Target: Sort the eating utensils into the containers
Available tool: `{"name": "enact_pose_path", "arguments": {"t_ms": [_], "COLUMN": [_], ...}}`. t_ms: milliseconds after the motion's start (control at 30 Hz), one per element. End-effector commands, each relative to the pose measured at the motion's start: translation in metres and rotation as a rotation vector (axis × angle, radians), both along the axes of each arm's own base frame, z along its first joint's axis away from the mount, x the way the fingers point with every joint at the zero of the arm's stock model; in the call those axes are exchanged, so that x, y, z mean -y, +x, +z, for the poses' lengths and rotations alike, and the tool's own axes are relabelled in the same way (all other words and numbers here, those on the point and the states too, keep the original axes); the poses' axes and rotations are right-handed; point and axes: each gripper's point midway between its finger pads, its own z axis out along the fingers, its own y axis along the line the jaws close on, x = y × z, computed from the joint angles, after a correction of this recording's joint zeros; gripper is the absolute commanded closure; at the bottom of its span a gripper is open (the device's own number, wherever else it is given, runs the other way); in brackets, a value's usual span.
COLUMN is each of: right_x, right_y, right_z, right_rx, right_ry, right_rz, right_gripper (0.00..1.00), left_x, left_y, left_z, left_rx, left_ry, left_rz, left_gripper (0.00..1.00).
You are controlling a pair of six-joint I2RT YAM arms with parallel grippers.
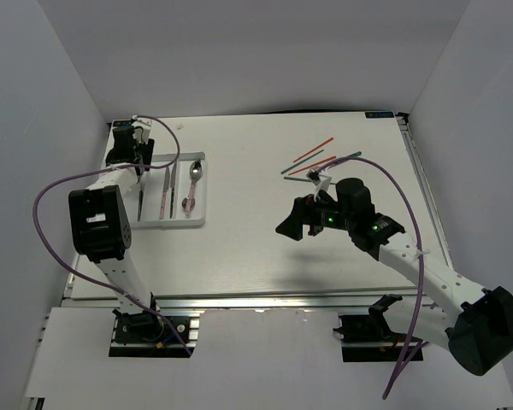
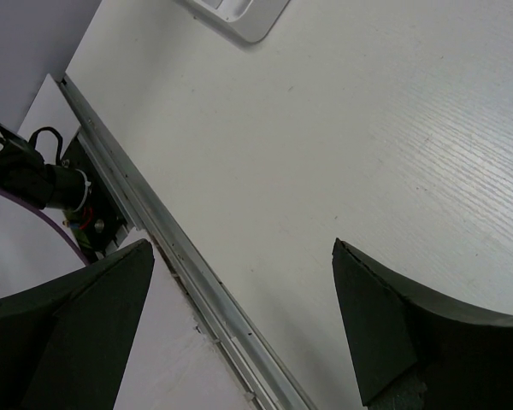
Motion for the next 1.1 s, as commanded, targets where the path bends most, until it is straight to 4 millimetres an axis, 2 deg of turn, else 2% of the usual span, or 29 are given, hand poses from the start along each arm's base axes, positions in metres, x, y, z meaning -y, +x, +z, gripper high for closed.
{"name": "enact_pose_path", "arguments": {"t_ms": [0, 67, 100, 133, 200, 233, 267, 300, 333, 400, 433, 500, 533, 567, 600, 633, 667, 700, 733, 767, 800, 833, 900, 933, 1000, 1067], "right_x": [0.000, 0.003, 0.006, 0.009, 0.017, 0.021, 0.025, 0.035, 0.042, 0.063, 0.081, 0.096, 0.119, 0.126, 0.135, 0.153, 0.169, 0.179, 0.185, 0.190, 0.195, 0.197, 0.199, 0.202, 0.210, 0.214], "right_y": [0.011, 0.023, 0.029, 0.040, 0.067, 0.080, 0.092, 0.107, 0.126, 0.152, 0.175, 0.197, 0.211, 0.224, 0.236, 0.251, 0.255, 0.282, 0.292, 0.301, 0.324, 0.333, 0.357, 0.362, 0.364, 0.362], "right_z": [0.023, 0.017, 0.010, 0.012, -0.003, 0.004, -0.011, -0.016, -0.023, -0.030, -0.035, -0.041, -0.069, -0.054, -0.059, -0.083, -0.089, -0.071, -0.099, -0.101, -0.082, -0.105, -0.102, -0.104, -0.108, -0.119], "right_rx": [0.059, 0.063, 0.055, 0.055, -0.003, -0.023, -0.075, -0.089, -0.123, -0.134, -0.167, -0.267, -0.376, -0.414, -0.435, -0.486, -0.502, -0.473, -0.533, -0.547, -0.521, -0.537, -0.470, -0.442, -0.392, -0.372], "right_ry": [0.021, -0.010, -0.038, -0.056, -0.112, -0.119, -0.167, -0.199, -0.236, -0.296, -0.350, -0.357, -0.402, -0.392, -0.400, -0.427, -0.476, -0.424, -0.451, -0.449, -0.397, -0.424, -0.392, -0.398, -0.426, -0.453], "right_rz": [-0.034, -0.084, -0.120, -0.172, -0.326, -0.397, -0.446, -0.537, -0.594, -0.725, -0.806, -0.911, -0.997, -1.050, -1.095, -1.179, -1.250, -1.305, -1.342, -1.361, -1.381, -1.375, -1.382, -1.385, -1.397, -1.402], "right_gripper": [0.11, 0.11, 0.11, 0.11, 0.11, 0.11, 0.11, 0.11, 0.11, 0.11, 0.11, 0.11, 0.13, 0.16, 0.20, 0.21, 0.23, 0.24, 0.24, 0.26, 0.29, 0.32, 0.31, 0.26, 0.11, 0.11], "left_x": [-0.007, -0.011, -0.015, -0.016, -0.028, -0.026, -0.029, -0.028, -0.021, -0.004, 0.012, 0.022, 0.031, 0.041, 0.048, 0.060, 0.067, 0.073, 0.083, 0.086, 0.091, 0.102, 0.109, 0.128, 0.130, 0.134], "left_y": [0.009, 0.007, 0.008, 0.002, -0.010, -0.020, -0.031, -0.040, -0.058, -0.074, -0.095, -0.112, -0.121, -0.149, -0.157, -0.156, -0.174, -0.176, -0.181, -0.185, -0.190, -0.189, -0.189, -0.189, -0.192, -0.193], "left_z": [0.068, 0.086, 0.113, 0.117, 0.140, 0.157, 0.164, 0.170, 0.173, 0.165, 0.152, 0.146, 0.140, 0.120, 0.112, 0.112, 0.089, 0.083, 0.073, 0.065, 0.054, 0.052, 0.051, 0.051, 0.048, 0.047], "left_rx": [0.169, 0.217, 0.280, 0.286, 0.323, 0.343, 0.361, 0.367, 0.354, 0.290, 0.238, 0.269, 0.271, 0.254, 0.266, 0.298, 0.274, 0.275, 0.240, 0.216, 0.166, 0.141, 0.115, 0.092, 0.080, 0.072], "left_ry": [-0.010, -0.034, -0.051, -0.129, -0.184, -0.292, -0.329, -0.369, -0.433, -0.501, -0.552, -0.596, -0.621, -0.636, -0.659, -0.702, -0.711, -0.720, -0.736, -0.736, -0.725, -0.716, -0.676, -0.662, -0.627, -0.630], "left_rz": [0.066, 0.128, 0.176, 0.261, 0.424, 0.523, 0.612, 0.657, 0.708, 0.668, 0.630, 0.590, 0.545, 0.513, 0.486, 0.406, 0.394, 0.358, 0.323, 0.324, 0.319, 0.290, 0.263, 0.211, 0.208, 0.196], "left_gripper": [0.25, 0.23, 0.07, 0.02, 0.02, 0.02, 0.02, 0.02, 0.02, 0.02, 0.02, 0.02, 0.02, 0.02, 0.02, 0.02, 0.02, 0.02, 0.02, 0.02, 0.02, 0.02, 0.02, 0.02, 0.02, 0.02]}}
